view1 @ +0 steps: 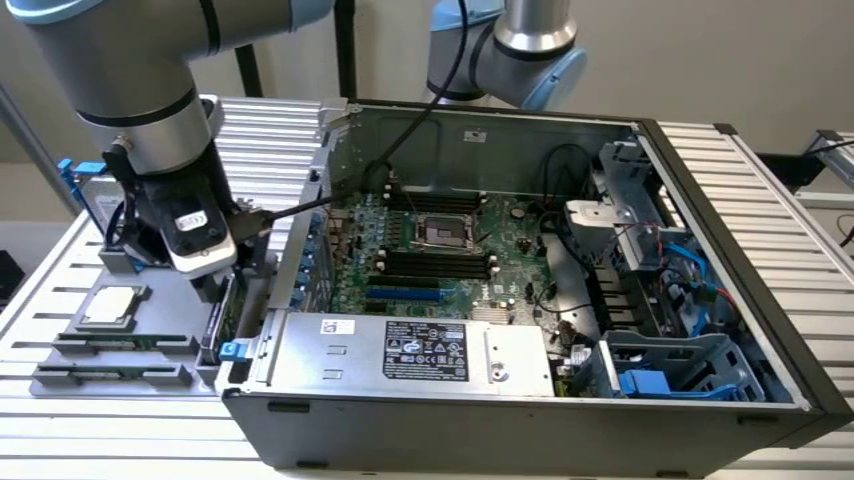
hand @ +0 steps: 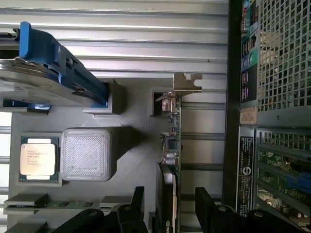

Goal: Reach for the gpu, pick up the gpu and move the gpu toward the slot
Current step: 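Pick up the gpu and move the gpu toward the slot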

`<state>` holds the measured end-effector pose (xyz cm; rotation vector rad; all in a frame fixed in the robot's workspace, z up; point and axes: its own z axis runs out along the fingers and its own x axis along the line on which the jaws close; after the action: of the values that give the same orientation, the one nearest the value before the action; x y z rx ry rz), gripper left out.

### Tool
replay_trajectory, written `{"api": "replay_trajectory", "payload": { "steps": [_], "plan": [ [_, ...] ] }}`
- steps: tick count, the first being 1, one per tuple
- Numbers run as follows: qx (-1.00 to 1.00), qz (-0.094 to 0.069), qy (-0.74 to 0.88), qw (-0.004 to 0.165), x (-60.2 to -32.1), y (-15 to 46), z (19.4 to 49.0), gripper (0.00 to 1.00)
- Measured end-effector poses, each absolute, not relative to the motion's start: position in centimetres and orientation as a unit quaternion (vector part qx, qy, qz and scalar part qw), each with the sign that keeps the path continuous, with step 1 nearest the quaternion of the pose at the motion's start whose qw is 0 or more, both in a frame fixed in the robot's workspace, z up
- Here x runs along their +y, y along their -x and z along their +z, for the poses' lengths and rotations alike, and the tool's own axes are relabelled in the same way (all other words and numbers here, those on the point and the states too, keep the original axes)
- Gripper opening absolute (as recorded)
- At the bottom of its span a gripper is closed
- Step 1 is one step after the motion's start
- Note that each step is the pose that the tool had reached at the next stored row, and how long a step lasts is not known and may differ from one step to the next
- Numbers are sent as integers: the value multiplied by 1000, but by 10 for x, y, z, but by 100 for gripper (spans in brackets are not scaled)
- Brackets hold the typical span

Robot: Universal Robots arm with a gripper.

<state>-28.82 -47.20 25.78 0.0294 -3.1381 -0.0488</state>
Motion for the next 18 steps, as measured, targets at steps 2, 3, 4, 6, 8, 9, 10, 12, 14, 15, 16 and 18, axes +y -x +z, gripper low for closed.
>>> {"api": "replay_trajectory", "payload": {
  "steps": [2, 3, 4, 6, 8, 9, 10, 12, 14, 15, 16, 18],
  "plan": [
    [-1000, -16, -9, 3, -472, 288, 255, 54],
    [-1000, -16, -9, 4, -473, 288, 254, 54],
    [-1000, -16, -9, 5, -473, 288, 253, 54],
    [-1000, -16, -9, 7, -473, 288, 251, 54],
    [-1000, -16, -7, 9, -474, 288, 249, 54],
    [-1000, -16, -6, 9, -474, 288, 248, 54],
    [-1000, -16, -4, 10, -474, 288, 248, 54],
    [-1000, -16, 0, 12, -474, 288, 247, 54],
    [-1000, -16, 4, 13, -474, 288, 246, 54],
    [-1000, -16, 6, 14, -474, 288, 246, 54],
    [-1000, -16, 7, 15, -474, 288, 246, 54],
    [-1000, -16, 10, 15, -474, 288, 245, 54]
  ]
}}
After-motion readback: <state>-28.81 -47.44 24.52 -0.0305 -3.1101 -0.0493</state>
